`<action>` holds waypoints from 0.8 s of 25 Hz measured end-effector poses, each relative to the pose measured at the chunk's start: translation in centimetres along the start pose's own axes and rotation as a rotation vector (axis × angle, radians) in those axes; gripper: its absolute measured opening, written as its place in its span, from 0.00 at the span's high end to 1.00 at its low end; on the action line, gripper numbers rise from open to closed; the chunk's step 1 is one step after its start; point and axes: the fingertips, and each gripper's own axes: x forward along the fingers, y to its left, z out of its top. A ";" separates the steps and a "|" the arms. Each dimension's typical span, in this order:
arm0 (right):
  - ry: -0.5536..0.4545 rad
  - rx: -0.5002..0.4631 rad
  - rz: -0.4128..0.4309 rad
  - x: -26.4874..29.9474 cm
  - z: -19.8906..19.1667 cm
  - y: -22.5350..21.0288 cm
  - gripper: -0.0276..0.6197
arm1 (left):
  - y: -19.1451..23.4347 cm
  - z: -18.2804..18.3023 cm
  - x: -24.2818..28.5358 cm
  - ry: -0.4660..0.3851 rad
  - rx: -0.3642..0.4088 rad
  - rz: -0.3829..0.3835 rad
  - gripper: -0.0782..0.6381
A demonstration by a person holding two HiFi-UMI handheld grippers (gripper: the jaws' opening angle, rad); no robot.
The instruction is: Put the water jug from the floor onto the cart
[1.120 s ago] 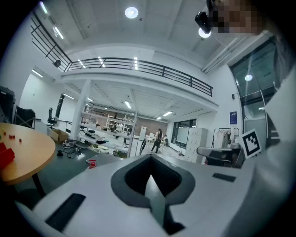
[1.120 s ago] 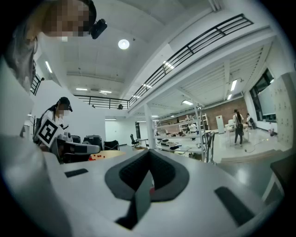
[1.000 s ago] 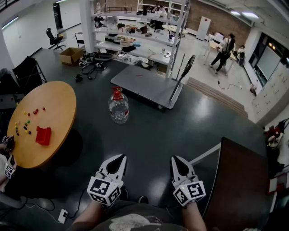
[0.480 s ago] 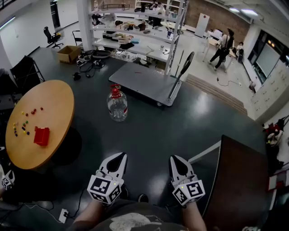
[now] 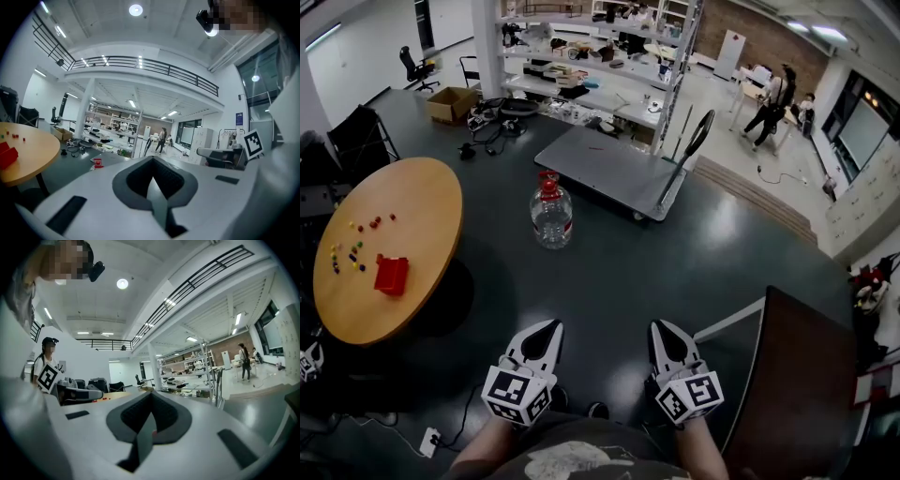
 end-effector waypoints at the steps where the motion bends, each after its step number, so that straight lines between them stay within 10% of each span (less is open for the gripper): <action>1: 0.003 0.000 0.004 0.5 -0.2 0.5 0.97 | 0.6 -0.1 -0.3 0.000 -0.004 0.006 0.89; 20: 0.035 0.034 -0.078 7.9 -2.8 4.7 0.97 | 10.4 -0.2 -1.3 0.015 -0.027 -0.010 0.89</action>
